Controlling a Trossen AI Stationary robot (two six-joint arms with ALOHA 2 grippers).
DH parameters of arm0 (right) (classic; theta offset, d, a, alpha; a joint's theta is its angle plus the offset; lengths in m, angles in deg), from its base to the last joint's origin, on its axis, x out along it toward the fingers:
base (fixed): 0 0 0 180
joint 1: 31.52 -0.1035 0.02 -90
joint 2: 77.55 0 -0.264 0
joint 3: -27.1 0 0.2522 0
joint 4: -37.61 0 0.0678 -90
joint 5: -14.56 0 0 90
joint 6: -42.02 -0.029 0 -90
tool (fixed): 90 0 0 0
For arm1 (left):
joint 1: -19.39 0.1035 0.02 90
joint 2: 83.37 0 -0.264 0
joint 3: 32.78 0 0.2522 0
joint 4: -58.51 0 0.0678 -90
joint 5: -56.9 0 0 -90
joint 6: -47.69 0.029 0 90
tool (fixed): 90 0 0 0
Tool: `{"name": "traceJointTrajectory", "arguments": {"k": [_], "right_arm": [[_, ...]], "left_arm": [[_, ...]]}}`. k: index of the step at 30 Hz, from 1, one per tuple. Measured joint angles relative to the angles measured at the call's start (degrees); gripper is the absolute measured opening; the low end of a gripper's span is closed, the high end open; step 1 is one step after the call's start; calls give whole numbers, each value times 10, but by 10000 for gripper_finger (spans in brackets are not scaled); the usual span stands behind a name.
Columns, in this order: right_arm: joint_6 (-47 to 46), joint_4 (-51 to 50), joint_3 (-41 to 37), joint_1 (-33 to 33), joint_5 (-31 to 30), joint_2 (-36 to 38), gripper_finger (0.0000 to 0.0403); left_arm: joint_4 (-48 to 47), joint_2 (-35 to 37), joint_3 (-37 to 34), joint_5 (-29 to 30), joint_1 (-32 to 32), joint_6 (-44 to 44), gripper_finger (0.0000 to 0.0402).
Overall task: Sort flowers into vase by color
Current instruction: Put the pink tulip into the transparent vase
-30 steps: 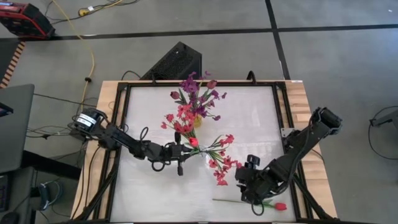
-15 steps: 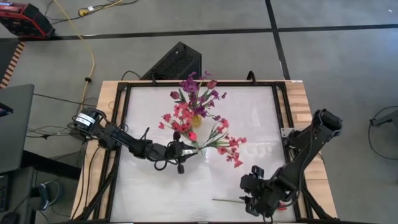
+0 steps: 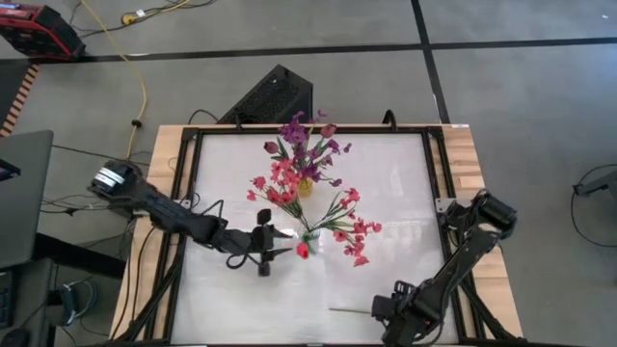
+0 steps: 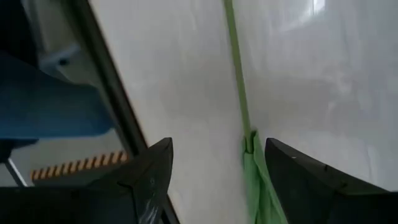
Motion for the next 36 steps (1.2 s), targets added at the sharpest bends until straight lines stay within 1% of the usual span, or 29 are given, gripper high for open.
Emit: {"name": "traceJointTrajectory", "arguments": {"k": [2, 4, 7, 11, 14, 16, 18, 19, 22, 23, 25, 28, 30, 33, 36], "right_arm": [[-1, 1, 0, 0, 21, -17, 282], [-1, 1, 0, 2, 24, -31, 282], [-1, -3, 0, 9, 23, -46, 281], [0, -3, 2, 21, 26, -55, 277], [3, -5, 2, 22, 21, -58, 257], [5, -7, 2, 23, 16, -59, 226], [14, -11, 1, 23, 11, -64, 178], [14, -13, 1, 24, 10, -64, 149], [22, -8, 1, 28, 16, -62, 46], [32, -9, 1, 30, 20, -58, 27], [51, -27, 14, 30, 17, -55, 21], [89, -85, 55, 32, -19, -42, 21], [132, -121, 91, 32, -63, -26, 16], [202, -190, 143, 30, -160, -18, 16], [258, -315, 200, 30, -266, -14, 16]], "left_arm": [[-46, 30, 0, -21, -10, -26, 139], [-74, 53, 0, -45, -22, -54, 139], [-74, 61, 0, -59, -46, -80, 139], [-59, 50, 1, -38, -84, -84, 139], [-50, 33, 0, -3, -108, -90, 139], [-32, 15, 0, 13, -120, -91, 139], [-14, -3, 0, 21, -129, -92, 139], [-5, -13, 0, 22, -132, -92, 139], [25, -40, 0, 26, -137, -94, 139], [31, -48, 0, 26, -139, -94, 139], [35, -59, 0, 26, -140, -94, 139], [39, -62, 0, 26, -141, -95, 139], [39, -60, 0, 26, -141, -95, 140], [40, -57, 0, 29, -141, -94, 139], [39, -57, 0, 37, -141, -95, 140]]}}
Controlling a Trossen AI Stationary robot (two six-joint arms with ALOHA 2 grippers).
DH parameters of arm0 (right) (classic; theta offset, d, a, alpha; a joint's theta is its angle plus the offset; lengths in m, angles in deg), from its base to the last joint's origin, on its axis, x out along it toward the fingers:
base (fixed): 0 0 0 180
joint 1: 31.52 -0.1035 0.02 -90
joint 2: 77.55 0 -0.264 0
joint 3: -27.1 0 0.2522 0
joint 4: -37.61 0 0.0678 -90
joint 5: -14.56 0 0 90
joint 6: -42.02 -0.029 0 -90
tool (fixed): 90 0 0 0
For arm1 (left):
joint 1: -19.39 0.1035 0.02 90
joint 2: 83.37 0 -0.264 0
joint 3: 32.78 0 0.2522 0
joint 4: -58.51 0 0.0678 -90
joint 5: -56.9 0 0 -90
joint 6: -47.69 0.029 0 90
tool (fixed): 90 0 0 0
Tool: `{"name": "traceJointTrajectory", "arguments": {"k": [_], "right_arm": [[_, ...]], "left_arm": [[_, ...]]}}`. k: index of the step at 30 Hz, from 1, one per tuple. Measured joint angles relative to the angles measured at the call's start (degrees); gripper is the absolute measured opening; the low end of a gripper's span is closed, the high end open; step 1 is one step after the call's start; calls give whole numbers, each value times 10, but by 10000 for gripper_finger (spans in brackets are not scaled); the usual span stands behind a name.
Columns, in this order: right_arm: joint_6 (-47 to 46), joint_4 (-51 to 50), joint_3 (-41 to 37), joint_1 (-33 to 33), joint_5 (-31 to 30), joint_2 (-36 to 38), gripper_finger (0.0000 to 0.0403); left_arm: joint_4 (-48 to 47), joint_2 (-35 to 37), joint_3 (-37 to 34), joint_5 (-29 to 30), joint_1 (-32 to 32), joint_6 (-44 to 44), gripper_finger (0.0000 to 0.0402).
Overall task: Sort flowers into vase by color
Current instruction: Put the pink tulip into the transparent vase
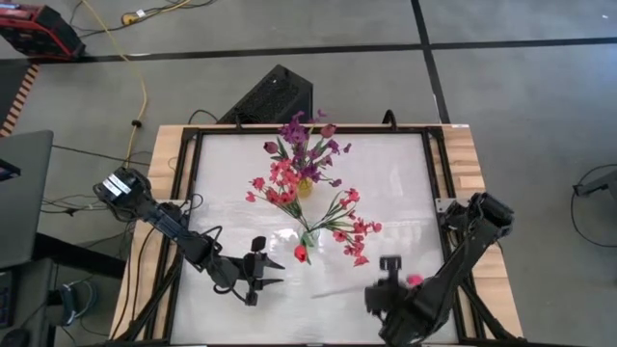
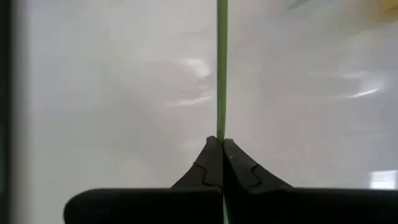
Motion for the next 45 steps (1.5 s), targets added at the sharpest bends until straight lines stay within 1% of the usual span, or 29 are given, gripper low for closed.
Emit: {"name": "traceJointTrajectory", "arguments": {"k": [1, 2, 4, 5, 8, 9, 11, 13, 17, 19, 22, 26, 27, 29, 32, 35, 37, 40, 43, 45], "right_arm": [[11, -42, 14, 2, -22, 1, 16], [16, -83, 20, 5, -30, 3, 16], [19, -156, 21, 12, -31, 1, 16], [30, -159, 17, 18, -28, 0, 16], [176, -144, -10, 33, -15, 16, 16], [209, -148, -16, 39, -16, 19, 16], [247, -157, -40, 56, -18, 20, 16], [286, -146, -75, 76, -17, 30, 16], [318, -158, -123, 129, -30, 40, 16], [345, -157, -144, 152, -64, 40, 16], [392, -160, -162, 188, -140, 48, 16], [443, -158, -164, 231, -265, 49, 16], [454, -158, -164, 241, -284, 50, 16], [478, -158, -164, 262, -288, 53, 16], [482, -158, -164, 282, -287, 63, 16], [482, -158, -164, 280, -260, 85, 16], [475, -158, -164, 260, -208, 102, 16], [431, -158, -164, 218, -81, 124, 16], [335, -145, -164, 171, 69, 137, 16], [260, -111, -164, 136, 153, 139, 16]], "left_arm": [[0, 0, 0, 0, 0, 0, 140], [1, 0, 0, 0, 0, -1, 140], [1, 0, 0, 0, 0, -8, 140], [1, 0, 0, 0, 0, -12, 140], [-1, 0, 0, -1, 0, -24, 140], [0, 0, 0, 1, 0, -24, 140], [2, 0, 0, 2, 0, -23, 140], [3, 0, 0, 2, 0, -23, 140], [2, 0, 0, 3, 0, -24, 140], [1, 0, 0, 3, 0, -24, 140], [1, 0, 0, 3, 0, -25, 140], [-2, 0, 0, 3, 0, -32, 140], [-2, 0, 0, 2, 0, -36, 140], [-2, 0, 0, 2, 0, -41, 140], [-5, 0, 0, 2, 0, -45, 140], [-10, 5, 0, -6, 0, -46, 140], [-21, 17, 0, -21, 0, -47, 140], [-46, 43, 0, -28, 0, -39, 140], [-61, 73, 0, -29, 0, -20, 140], [-60, 91, 0, -31, 0, 2, 140]]}}
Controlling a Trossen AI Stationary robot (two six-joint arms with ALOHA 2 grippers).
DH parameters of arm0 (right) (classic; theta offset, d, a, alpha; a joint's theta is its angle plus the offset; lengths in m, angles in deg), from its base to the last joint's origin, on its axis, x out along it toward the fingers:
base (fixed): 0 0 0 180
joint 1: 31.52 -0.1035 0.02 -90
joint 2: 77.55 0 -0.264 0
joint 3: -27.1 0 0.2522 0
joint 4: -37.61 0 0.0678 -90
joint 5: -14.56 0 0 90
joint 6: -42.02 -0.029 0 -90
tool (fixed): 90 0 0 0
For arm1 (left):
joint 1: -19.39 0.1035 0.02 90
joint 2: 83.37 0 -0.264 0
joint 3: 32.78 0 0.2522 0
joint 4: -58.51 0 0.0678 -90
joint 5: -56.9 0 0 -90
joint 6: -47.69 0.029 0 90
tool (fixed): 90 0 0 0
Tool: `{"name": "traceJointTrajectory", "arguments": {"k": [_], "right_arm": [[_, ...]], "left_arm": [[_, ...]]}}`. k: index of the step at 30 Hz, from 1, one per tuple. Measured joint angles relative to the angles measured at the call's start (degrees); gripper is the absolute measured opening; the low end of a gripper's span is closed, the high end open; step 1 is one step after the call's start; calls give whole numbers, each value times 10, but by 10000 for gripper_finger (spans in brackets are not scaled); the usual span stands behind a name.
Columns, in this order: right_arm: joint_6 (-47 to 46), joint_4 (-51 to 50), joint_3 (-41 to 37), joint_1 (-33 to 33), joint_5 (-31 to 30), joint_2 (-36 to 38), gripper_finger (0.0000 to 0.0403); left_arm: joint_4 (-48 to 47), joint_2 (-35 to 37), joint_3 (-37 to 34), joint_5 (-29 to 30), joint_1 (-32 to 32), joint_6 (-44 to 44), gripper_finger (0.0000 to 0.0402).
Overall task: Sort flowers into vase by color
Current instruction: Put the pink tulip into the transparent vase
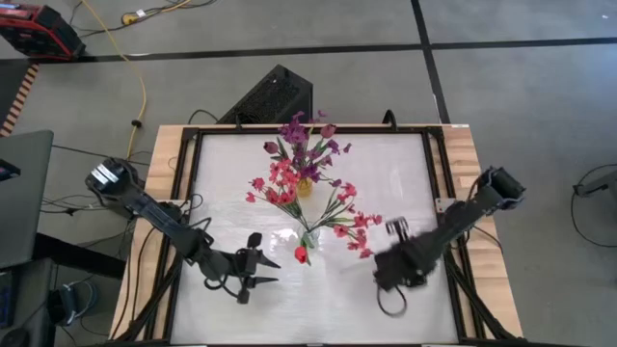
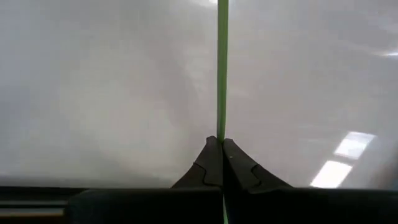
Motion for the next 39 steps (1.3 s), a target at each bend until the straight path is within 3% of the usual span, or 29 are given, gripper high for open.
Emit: {"name": "traceJointTrajectory", "arguments": {"k": [3, 7, 12, 17, 20, 24, 27, 31, 36, 39], "right_arm": [[-91, 101, 0, -45, 64, 4, 16], [-154, 315, 2, -74, 61, 3, 19], [-130, 604, 2, -54, 54, -3, 21], [-84, 788, 2, -25, 74, -32, 17], [-64, 894, 2, -12, 88, -60, 17], [-78, 984, 2, 4, 97, -98, 17], [-117, 1015, 2, 13, 102, -118, 17], [-164, 1047, 2, 16, 94, -133, 17], [-198, 1057, 1, 15, 65, -136, 17], [-221, 1055, 1, 17, 55, -136, 17]], "left_arm": [[0, 24, 0, -4, -1, 46, 140], [25, 37, 0, -21, -2, 118, 140], [65, 37, 0, -71, -8, 188, 140], [69, 35, 0, -45, -37, 183, 140], [130, 8, 0, -45, -52, 164, 140], [266, -41, 1, -34, -82, 238, 139], [329, -72, 6, 19, -117, 348, 139], [310, -95, 59, 117, -175, 535, 139], [154, -120, 158, 270, -206, 767, 139], [67, -140, 214, 341, -200, 855, 139]]}}
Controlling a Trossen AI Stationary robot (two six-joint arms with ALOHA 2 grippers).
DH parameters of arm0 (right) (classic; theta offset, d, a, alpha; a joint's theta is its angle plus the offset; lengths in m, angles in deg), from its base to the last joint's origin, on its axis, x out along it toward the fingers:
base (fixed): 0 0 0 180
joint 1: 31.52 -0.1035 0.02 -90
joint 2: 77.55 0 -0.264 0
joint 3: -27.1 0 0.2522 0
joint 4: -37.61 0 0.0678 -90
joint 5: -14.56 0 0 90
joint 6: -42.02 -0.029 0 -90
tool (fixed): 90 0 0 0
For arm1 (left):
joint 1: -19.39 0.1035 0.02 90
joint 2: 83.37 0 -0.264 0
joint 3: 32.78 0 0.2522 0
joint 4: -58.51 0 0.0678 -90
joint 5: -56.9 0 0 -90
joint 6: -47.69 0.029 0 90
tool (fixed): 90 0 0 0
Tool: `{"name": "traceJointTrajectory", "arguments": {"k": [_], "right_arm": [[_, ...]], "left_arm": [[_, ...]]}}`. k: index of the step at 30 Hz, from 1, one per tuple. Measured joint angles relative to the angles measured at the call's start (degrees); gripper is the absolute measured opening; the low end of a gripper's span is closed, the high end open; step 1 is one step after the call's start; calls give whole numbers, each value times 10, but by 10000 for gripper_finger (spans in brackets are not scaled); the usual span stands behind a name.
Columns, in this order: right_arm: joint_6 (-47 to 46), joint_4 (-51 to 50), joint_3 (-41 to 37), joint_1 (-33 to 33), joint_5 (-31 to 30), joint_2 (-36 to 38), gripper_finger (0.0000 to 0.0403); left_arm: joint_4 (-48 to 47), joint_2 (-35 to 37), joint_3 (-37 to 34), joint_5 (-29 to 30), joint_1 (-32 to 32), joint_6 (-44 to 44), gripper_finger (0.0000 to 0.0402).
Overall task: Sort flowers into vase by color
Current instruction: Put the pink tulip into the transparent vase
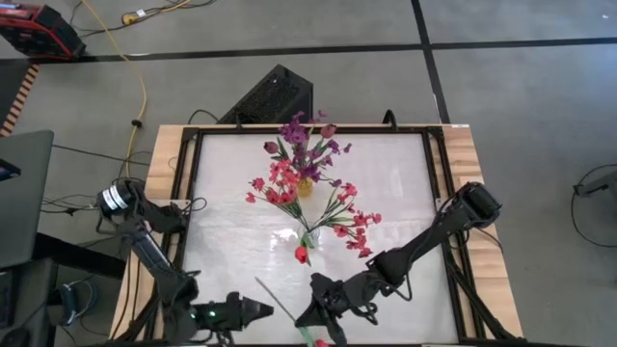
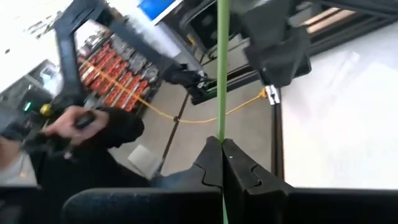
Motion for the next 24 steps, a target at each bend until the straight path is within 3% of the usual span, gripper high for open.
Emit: {"name": "traceJointTrajectory", "arguments": {"k": [3, 9, 24], "right_arm": [[-34, -16, 0, 3, -19, 0, 17], [-74, -40, 0, 3, -59, 1, 18], [-128, -110, 1, -7, -115, 2, 18]], "left_arm": [[-39, -27, 43, 33, 12, 90, 139], [-47, -73, 76, 33, 30, 264, 139], [-47, -77, 71, -6, 67, 273, 139]]}}
